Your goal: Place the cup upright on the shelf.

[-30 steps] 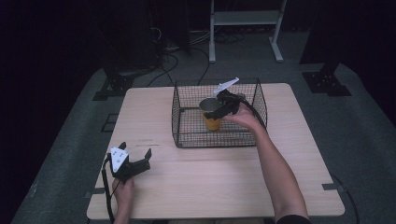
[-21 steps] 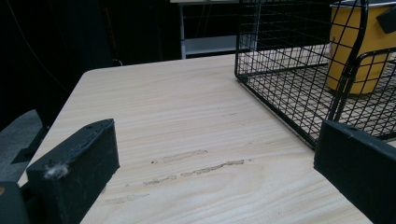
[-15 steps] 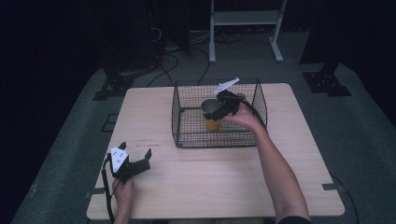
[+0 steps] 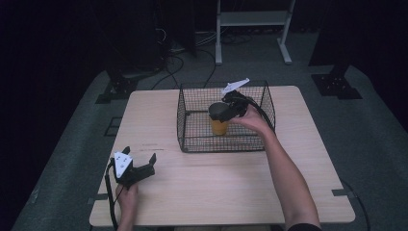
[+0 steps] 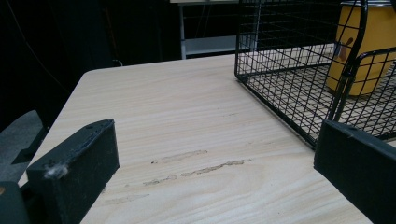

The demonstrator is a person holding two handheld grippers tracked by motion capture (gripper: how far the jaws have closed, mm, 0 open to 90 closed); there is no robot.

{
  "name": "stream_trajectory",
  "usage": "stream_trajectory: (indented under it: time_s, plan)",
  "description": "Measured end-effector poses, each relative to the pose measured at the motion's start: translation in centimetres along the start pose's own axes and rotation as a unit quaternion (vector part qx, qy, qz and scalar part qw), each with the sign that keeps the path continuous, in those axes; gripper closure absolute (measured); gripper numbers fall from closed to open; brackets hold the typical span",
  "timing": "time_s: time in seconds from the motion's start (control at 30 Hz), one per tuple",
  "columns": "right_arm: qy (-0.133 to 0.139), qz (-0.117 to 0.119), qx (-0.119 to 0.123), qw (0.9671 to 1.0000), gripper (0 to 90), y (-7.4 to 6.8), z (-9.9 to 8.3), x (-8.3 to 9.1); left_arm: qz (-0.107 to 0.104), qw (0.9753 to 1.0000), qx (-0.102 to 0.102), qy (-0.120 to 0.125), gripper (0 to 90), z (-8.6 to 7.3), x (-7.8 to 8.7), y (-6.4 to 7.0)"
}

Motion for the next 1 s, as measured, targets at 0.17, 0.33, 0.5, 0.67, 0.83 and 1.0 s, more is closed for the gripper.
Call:
stream_trajectory:
  time_s: [0.17,0.33,0.5,0.67,0.83,1.0]
  plan:
    - [0.033,0.005,-0.013,0.9994,2.2,0.1,0.9,1.2,0.001,1.0,0.0,-0.001,0.0,0.0,0.0,0.0]
    - [0.045,0.01,-0.016,0.9988,2.2,0.0,1.4,2.3,0.001,1.0,-0.002,0.0,0.0,0.0,0.0,0.0]
    - [0.061,0.018,-0.02,0.9978,2.2,-0.4,1.9,3.8,0.002,1.0,-0.004,-0.001,0.0,0.0,0.0,0.1]
    - [0.064,0.02,-0.032,0.9972,2.2,-0.6,2.0,4.6,0.001,1.0,-0.005,-0.001,0.0,0.0,0.0,0.1]
    - [0.073,0.017,-0.026,0.9969,2.2,-1.3,1.6,6.1,0.0,1.0,-0.006,0.0,0.0,0.0,0.0,0.1]
    - [0.069,0.019,-0.03,0.997,2.2,-1.5,1.0,6.9,0.001,1.0,-0.007,0.0,0.0,0.0,0.0,0.1]
Point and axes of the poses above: each handheld gripper's, and its own axes: x roughly backward along the jaws, z roughly out of its top, y roughly to its right, the point moved 7 cm from there along -x, roughly forward along the jaws, and after that the axes turned 4 degrees about -x, right-handed, at the moved point
